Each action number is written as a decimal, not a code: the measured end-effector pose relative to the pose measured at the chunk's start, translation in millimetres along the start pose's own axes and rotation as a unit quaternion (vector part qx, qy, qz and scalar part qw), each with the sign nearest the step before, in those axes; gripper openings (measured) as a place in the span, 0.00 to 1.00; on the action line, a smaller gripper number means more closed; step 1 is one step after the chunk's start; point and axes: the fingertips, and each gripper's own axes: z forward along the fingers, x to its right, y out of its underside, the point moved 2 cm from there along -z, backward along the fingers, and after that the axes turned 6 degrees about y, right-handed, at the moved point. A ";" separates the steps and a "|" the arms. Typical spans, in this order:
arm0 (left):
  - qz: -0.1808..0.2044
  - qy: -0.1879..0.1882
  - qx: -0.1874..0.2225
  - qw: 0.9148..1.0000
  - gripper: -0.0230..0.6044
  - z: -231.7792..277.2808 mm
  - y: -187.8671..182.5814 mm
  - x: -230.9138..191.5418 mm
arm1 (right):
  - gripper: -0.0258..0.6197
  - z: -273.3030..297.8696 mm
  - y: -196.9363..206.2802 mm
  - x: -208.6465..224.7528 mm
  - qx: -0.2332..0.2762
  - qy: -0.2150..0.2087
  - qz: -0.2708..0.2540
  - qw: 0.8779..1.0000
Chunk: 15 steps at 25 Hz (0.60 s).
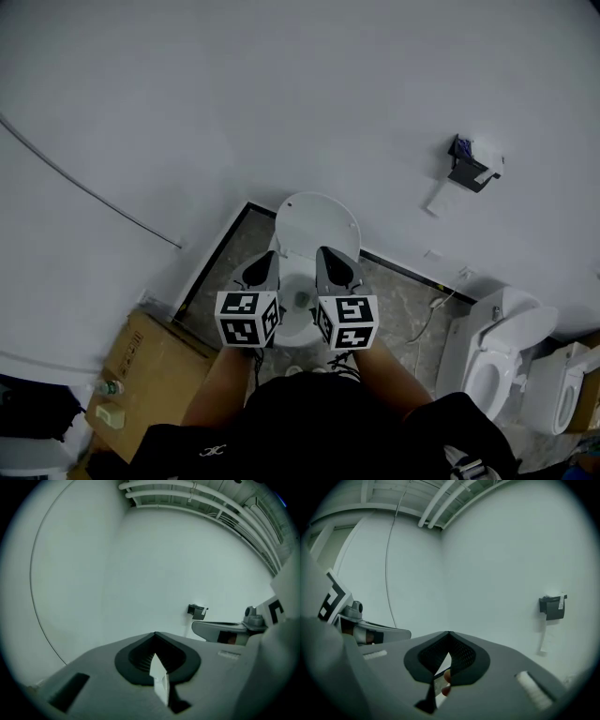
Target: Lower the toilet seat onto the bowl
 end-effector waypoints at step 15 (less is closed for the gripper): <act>0.028 0.013 0.016 0.999 0.05 -2.7 -7.3 7.3 | 0.05 -5.1 -3.5 -0.9 0.025 0.013 -0.026 0.999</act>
